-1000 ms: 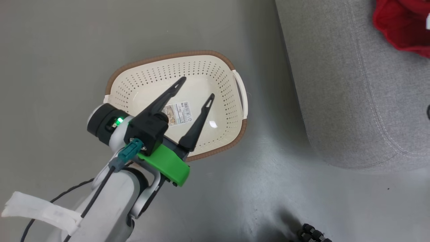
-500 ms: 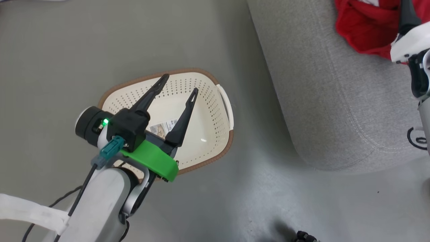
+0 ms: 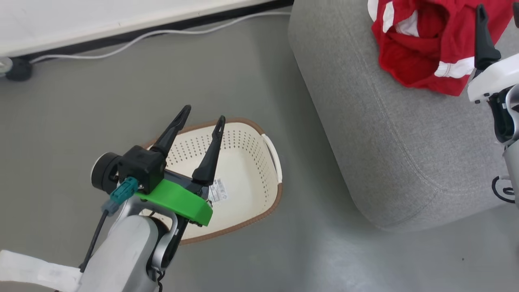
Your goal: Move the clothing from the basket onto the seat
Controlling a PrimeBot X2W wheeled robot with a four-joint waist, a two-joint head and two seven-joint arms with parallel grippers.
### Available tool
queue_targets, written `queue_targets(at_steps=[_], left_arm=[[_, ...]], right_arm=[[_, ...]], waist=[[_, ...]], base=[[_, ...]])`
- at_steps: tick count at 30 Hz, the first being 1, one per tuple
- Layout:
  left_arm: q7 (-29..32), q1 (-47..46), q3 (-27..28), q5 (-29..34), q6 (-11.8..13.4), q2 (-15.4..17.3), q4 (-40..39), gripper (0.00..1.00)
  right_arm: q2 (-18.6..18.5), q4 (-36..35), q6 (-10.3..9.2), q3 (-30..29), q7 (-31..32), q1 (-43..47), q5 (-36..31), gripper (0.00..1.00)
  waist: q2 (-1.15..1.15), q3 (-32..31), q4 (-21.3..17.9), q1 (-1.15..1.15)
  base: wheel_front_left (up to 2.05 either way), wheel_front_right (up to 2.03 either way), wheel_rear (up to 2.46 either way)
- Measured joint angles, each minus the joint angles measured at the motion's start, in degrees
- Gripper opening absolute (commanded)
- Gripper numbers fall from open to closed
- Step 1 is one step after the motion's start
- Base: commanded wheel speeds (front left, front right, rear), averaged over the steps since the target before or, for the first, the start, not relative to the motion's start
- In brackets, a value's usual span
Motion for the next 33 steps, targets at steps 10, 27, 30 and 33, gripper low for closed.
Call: queue_targets(at_steps=[10, 27, 30, 33], left_arm=[[-2.79, 4.97, 4.83, -1.78, 2.43, -0.57, 3.12, 1.0], [-4.5, 15.86, 14.61, -3.58, 4.24, 0.86, 6.68, 1.0], [-4.53, 16.8, 15.34, -3.57, 4.25, 1.0, 6.7, 1.0], [-4.69, 18.63, 16.71, -3.57, 4.46, 1.4, 6.65, 1.0]], right_arm=[[3.38, -3.44, 0.87, 1.58, -0.26, 5.6, 0.51, 1.0], [10.93, -11.18, -0.78, 3.71, -0.34, 20.12, 1.44, 1.0], [11.88, -12.17, -1.25, 3.96, -0.34, 21.86, 1.44, 1.0], [13.19, -13.59, -1.91, 5.03, -0.34, 24.26, 1.14, 1.0]], waist=[[0.0, -6.36, 3.6, 0.0], [0.0, -16.52, 11.69, 0.0], [0.0, -17.43, 12.53, 0.0], [0.0, -18.77, 13.51, 0.0]], base=[[0.0, 0.0, 0.0], [0.0, 0.0, 0.0], [0.0, 0.0, 0.0], [0.0, 0.0, 0.0]])
